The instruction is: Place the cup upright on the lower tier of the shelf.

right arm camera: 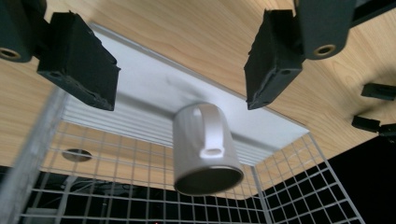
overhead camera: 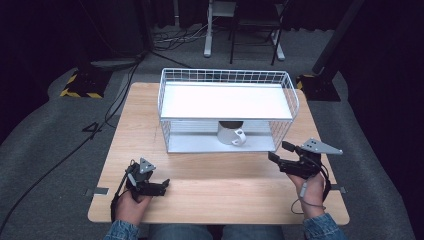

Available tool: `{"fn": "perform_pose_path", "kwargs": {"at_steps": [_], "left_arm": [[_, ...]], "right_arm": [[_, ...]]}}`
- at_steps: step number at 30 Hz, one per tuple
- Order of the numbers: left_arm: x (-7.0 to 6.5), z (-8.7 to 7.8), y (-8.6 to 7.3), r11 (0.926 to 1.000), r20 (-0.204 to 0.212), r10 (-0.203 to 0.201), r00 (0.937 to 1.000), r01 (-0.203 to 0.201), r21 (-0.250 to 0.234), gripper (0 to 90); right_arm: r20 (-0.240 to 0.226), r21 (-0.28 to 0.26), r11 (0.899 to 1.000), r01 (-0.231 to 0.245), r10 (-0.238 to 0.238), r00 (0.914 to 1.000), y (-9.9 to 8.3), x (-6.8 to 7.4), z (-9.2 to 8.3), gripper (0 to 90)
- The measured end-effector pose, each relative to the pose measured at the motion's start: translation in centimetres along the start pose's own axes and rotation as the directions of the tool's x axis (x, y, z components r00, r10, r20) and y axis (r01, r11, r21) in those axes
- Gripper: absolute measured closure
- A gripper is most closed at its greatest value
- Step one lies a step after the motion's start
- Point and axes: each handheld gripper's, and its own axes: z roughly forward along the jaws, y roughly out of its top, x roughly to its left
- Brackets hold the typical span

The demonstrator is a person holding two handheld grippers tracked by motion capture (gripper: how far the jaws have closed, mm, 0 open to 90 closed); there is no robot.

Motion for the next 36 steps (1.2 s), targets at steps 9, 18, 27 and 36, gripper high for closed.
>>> {"fn": "perform_pose_path", "kwargs": {"at_steps": [9,18,27,36], "left_arm": [[0.1,0.1,0.1,1.0000,0.005,-0.001,1.0000,0.001,0.000,3.4],[-0.2,0.2,0.2,0.9999,-0.012,-0.010,0.9999,0.010,-0.001,3.6],[-0.2,0.2,0.3,0.9999,-0.012,-0.014,0.9998,0.014,0.000,3.6],[-0.2,0.2,0.3,0.9999,-0.012,-0.014,0.9998,0.014,0.000,3.6]], "right_arm": [[0.037,0.066,0.997,-0.031,0.029,0.9989,-1.9,-2.2,-2.0,18.2],[0.107,0.148,0.987,-0.055,0.039,0.9935,-4.0,-4.4,-2.7,14.6],[0.152,0.231,0.970,-0.075,0.041,0.9876,-6.1,-6.1,-2.5,12.0],[0.156,0.269,0.960,-0.083,0.041,0.9870,-7.6,-6.7,-2.3,11.2]]}}
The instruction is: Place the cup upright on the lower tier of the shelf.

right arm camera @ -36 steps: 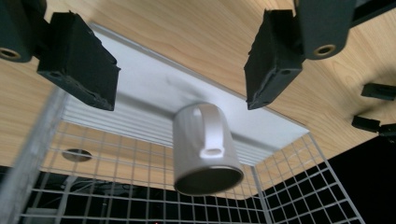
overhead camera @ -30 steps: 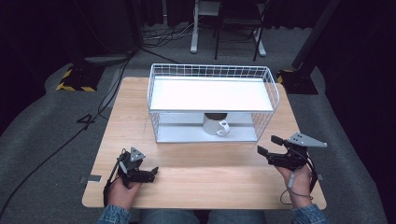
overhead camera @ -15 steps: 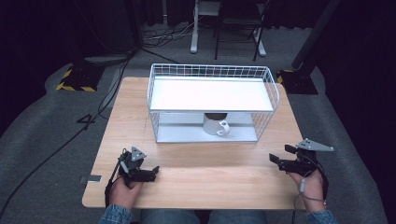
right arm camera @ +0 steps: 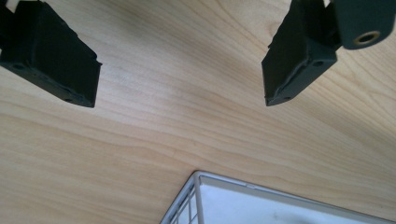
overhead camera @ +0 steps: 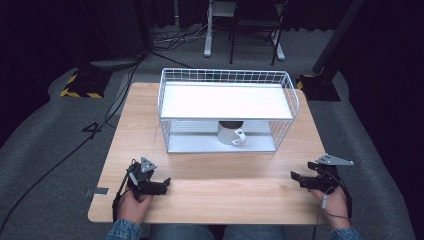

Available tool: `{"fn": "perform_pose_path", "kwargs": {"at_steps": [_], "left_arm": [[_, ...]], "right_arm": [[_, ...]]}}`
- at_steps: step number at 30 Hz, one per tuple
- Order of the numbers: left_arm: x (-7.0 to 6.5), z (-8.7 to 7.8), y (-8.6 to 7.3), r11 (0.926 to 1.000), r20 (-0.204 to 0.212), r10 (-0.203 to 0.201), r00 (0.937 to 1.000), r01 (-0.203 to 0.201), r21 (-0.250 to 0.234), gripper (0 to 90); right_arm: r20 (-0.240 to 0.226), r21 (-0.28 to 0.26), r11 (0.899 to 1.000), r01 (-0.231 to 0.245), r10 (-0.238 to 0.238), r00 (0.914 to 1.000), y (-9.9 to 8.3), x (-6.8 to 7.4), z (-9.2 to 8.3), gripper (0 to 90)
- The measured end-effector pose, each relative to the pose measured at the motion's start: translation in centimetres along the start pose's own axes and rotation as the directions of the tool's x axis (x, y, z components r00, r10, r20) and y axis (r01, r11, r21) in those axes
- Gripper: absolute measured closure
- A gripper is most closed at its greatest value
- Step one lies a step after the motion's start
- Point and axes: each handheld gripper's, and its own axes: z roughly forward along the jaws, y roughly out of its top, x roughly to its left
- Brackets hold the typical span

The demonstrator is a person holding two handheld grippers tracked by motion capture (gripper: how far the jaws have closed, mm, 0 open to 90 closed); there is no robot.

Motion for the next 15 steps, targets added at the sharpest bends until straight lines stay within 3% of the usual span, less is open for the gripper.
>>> {"fn": "perform_pose_path", "kwargs": {"at_steps": [9,15], "left_arm": [[0.0,0.0,0.0,1.0000,0.000,0.003,1.0000,-0.003,-0.001,3.6],[0.0,0.1,0.0,1.0000,0.001,0.001,1.0000,-0.001,-0.003,3.5]], "right_arm": [[0.004,0.038,0.999,0.010,-0.010,0.9999,-1.0,0.1,0.6,10.7],[0.049,0.085,0.994,0.071,-0.076,0.9959,-1.6,0.4,1.6,10.4]]}}
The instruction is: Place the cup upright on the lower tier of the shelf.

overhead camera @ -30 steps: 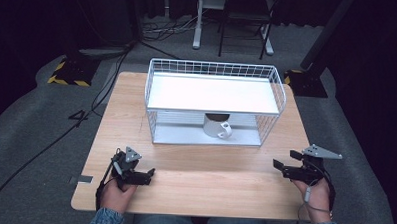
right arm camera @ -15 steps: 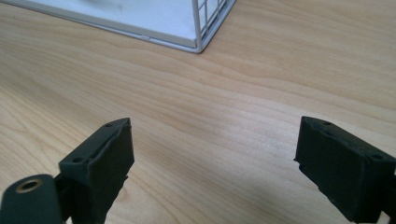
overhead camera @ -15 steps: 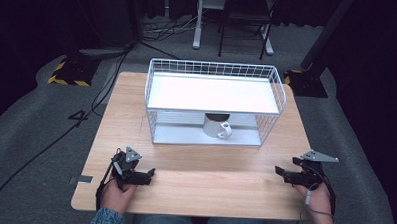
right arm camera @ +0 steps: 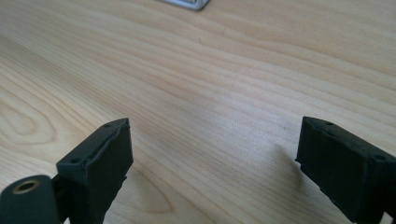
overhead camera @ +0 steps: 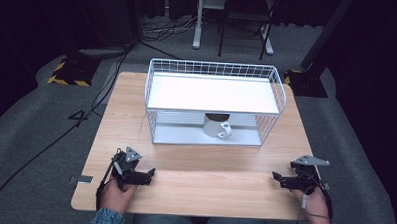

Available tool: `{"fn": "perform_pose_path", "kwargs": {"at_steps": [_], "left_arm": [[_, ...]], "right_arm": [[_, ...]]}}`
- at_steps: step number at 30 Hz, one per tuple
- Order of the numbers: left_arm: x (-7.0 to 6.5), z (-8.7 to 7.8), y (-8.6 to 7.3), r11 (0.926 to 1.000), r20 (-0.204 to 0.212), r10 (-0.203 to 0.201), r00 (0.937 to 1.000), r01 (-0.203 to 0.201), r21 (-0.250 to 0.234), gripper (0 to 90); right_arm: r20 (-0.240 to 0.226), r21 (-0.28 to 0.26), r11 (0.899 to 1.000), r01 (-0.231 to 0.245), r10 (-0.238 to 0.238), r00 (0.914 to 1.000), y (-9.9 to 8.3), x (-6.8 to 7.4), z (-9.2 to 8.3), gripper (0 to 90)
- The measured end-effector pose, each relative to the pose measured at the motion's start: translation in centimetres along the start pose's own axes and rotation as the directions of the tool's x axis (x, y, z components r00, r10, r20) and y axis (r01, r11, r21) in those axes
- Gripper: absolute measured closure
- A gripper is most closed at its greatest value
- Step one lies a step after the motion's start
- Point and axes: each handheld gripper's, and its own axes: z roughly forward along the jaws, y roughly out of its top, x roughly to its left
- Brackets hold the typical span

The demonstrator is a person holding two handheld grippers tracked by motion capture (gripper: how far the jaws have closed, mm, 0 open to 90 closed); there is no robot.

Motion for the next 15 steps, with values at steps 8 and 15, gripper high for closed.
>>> {"fn": "perform_pose_path", "kwargs": {"at_steps": [8,15], "left_arm": [[0.01,0.00,0.02,1.0000,0.001,0.001,1.0000,-0.001,0.001,3.4],[-0.02,0.02,0.02,1.0000,-0.001,0.001,1.0000,-0.001,-0.001,3.4]], "right_arm": [[0.029,-0.027,1.000,-0.014,0.015,0.9995,-0.29,0.24,0.51,3.3],[0.035,-0.026,1.000,-0.016,0.016,0.9992,-0.37,0.38,0.48,2.2]]}}
